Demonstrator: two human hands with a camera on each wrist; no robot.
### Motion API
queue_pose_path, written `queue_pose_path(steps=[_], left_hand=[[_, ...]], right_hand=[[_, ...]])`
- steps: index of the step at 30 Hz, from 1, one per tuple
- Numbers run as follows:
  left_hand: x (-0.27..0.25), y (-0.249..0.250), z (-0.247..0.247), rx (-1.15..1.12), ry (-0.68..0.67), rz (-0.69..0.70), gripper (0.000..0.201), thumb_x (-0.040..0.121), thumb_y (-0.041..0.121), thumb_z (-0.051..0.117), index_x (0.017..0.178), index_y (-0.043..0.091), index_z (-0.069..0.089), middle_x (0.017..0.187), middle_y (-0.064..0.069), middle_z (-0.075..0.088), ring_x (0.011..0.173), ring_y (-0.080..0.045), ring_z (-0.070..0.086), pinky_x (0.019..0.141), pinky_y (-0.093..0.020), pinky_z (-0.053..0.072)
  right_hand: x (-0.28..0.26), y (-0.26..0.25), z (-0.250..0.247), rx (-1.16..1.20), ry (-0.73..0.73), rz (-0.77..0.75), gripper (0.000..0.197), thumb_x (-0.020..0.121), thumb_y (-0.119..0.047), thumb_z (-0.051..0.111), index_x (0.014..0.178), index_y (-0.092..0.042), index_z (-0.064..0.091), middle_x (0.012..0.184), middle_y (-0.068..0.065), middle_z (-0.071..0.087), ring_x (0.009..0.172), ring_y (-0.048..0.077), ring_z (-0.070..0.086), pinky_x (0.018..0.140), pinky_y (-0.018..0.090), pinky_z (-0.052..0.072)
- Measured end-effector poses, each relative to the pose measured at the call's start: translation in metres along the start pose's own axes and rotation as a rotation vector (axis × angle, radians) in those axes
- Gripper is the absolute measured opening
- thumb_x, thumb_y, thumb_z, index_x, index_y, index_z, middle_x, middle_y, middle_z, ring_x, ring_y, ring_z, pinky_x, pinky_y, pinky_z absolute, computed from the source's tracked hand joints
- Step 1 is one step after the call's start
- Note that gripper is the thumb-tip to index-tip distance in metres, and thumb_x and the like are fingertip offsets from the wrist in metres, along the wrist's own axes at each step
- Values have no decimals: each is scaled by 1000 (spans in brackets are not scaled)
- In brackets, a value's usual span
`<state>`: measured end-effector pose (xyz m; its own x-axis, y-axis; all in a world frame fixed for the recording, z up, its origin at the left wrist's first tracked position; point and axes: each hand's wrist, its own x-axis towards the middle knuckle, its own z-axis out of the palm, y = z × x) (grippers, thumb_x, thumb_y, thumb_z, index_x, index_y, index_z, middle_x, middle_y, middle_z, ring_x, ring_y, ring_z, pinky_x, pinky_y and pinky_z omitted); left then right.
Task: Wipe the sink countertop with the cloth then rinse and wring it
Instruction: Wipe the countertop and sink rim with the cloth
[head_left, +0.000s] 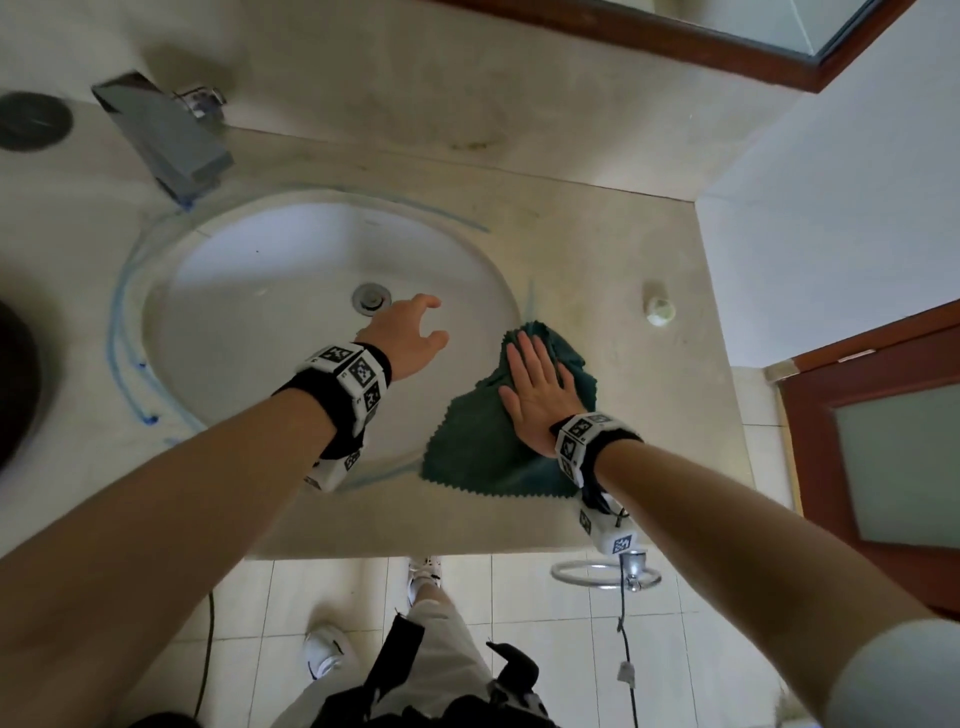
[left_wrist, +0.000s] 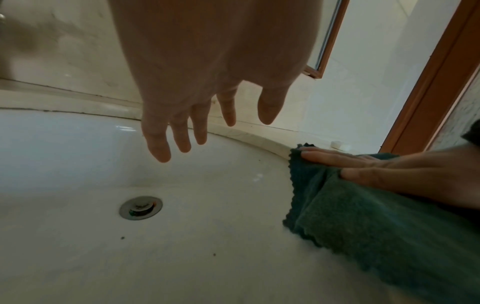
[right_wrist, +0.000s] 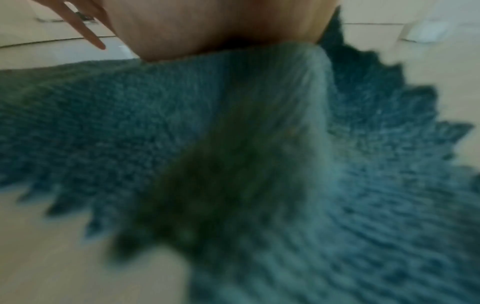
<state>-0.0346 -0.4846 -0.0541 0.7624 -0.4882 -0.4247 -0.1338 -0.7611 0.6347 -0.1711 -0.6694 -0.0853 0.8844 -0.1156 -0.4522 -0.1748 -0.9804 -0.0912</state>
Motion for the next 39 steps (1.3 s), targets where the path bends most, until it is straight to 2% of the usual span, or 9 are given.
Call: queue_pose_path(steps=[8, 14, 22, 28, 33, 39], left_hand=[[51, 12, -11, 15, 34, -98, 54, 92, 39, 53, 142, 23, 37, 144, -14, 43, 133, -34, 39, 107, -42, 34], [51, 13, -10, 1, 12, -122, 55, 93, 37, 52, 143, 21, 35, 145, -16, 40, 134, -34, 37, 108, -42, 34], [12, -12, -5, -5, -4, -124, 56, 93, 38, 53, 144, 23, 33, 150, -13, 37, 132, -33, 42, 105, -42, 38], [-32, -36, -8, 13, -10, -120, 58, 92, 41, 51, 144, 25, 32, 149, -13, 38, 133, -34, 39, 107, -46, 36], [-54, -46, -13, 50, 8, -99, 57, 92, 41, 51, 143, 23, 33, 147, -13, 41, 131, -33, 41, 105, -44, 38], [-50, -39, -10, 37, 10, -87, 55, 92, 41, 51, 141, 23, 35, 145, -13, 43, 130, -33, 42, 104, -46, 39]], right_hand=[[91, 40, -44, -84, 53, -40, 66, 101, -40, 23, 153, -16, -9, 161, 3, -16, 149, 20, -11, 119, 43, 5], [102, 39, -46, -98, 82, -42, 68, 101, -41, 25, 154, -14, -6, 162, 5, -13, 150, 21, -8, 119, 41, 3], [49, 14, -14, -71, 131, -2, 65, 100, -40, 21, 154, -13, -2, 162, 6, -9, 150, 22, -6, 121, 40, 2], [-2, -40, 16, -18, 121, 29, 60, 101, -41, 14, 154, -14, 8, 163, 2, 0, 150, 19, -5, 121, 40, 1], [-39, -86, 36, -3, 106, 5, 60, 101, -46, 9, 154, -19, 12, 163, 0, 4, 150, 19, -3, 121, 40, -1], [-43, -77, 36, -96, 109, -97, 59, 98, -49, 5, 150, -25, 20, 161, -2, 13, 149, 21, 2, 120, 46, 1]])
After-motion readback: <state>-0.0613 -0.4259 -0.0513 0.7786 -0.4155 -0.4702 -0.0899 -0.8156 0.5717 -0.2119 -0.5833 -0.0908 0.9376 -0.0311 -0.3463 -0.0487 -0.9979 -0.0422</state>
